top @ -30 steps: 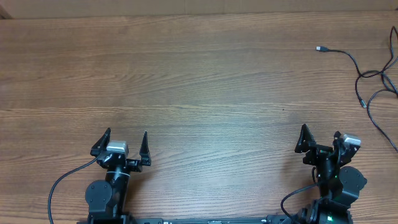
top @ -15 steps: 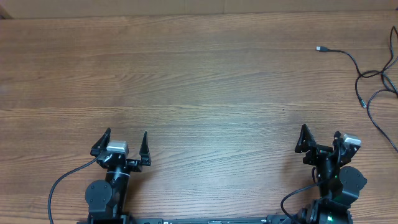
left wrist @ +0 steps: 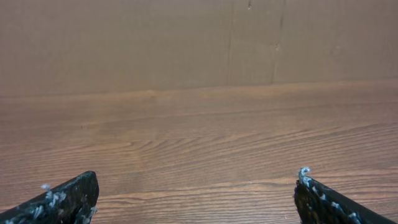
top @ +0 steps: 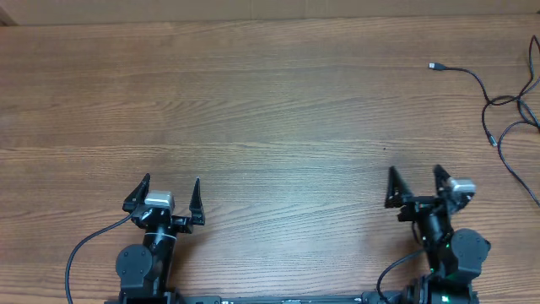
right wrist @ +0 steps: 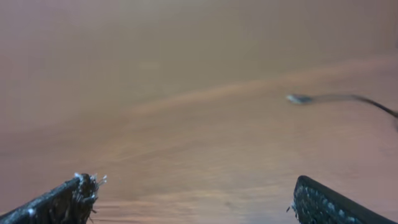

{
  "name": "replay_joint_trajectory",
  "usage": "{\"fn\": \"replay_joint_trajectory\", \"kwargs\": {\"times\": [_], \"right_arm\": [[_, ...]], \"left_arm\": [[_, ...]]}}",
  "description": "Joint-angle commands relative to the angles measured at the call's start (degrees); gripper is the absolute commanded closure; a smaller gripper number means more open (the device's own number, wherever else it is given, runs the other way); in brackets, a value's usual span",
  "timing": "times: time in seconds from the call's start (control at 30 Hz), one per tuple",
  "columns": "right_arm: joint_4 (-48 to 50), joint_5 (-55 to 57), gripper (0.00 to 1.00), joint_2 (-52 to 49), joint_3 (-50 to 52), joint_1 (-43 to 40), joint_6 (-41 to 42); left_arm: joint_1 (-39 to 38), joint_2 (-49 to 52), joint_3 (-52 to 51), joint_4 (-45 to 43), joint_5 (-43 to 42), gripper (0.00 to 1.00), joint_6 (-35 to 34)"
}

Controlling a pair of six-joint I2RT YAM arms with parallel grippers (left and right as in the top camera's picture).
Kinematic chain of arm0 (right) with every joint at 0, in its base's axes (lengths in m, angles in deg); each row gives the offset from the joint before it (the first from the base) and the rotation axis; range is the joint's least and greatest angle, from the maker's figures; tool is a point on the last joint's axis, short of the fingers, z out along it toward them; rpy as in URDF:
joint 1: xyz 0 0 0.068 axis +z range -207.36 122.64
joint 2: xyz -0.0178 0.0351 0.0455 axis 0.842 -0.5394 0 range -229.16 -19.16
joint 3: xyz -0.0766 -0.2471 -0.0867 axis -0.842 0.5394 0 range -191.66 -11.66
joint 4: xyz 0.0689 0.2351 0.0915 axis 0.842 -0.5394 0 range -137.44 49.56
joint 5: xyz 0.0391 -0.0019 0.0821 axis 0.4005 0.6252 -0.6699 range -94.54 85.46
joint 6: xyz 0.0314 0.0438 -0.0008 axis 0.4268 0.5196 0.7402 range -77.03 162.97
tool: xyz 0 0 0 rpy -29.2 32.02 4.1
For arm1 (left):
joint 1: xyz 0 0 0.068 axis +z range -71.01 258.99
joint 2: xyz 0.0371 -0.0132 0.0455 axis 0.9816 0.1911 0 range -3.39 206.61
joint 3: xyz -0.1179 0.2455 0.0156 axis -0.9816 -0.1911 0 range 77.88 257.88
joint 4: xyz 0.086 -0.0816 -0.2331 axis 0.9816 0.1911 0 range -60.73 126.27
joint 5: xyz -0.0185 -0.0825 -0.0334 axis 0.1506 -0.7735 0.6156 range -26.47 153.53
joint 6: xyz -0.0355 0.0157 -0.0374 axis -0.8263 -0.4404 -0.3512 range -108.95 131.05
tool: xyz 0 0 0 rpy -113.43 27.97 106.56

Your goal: Untangle cables

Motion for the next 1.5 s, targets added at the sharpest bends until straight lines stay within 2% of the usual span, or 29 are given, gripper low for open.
{"fn": "replay_joint_trajectory", "kwargs": {"times": [0.0,0.1,0.17,0.47,0.57,0.67,1.47], "right_arm": [[-1.44,-0.76,0.00,4.72,0.85,3.34,0.72],[-5.88,-0.66,0.00,8.59,0.83,3.32,0.44],[-5.53,-0.31,0.00,10.27,0.83,3.32,-1.57],[-6.21,4.74,0.00,10.19,0.79,7.08,-3.34],[-6.27,4.76,0.00,10.19,0.79,7.08,-10.75],[-6.36,5.20,0.00,10.19,0.76,7.06,-14.45],[-6.14,5.55,0.00,10.19,0.76,7.02,-16.26]], "left_arm": [[0.42,-0.66,-0.37,0.07,0.39,0.00,1.14],[0.44,-0.66,-0.37,0.04,0.39,0.00,1.14],[0.44,-0.66,-0.37,0.07,0.39,0.00,1.14],[0.44,-0.66,-0.37,0.04,0.39,0.00,1.14],[0.44,-0.66,-0.37,0.07,0.39,0.00,1.14],[0.44,-0.66,-0.37,0.04,0.39,0.00,1.14],[0.44,-0.66,-0.37,0.07,0.39,0.00,1.14]]}}
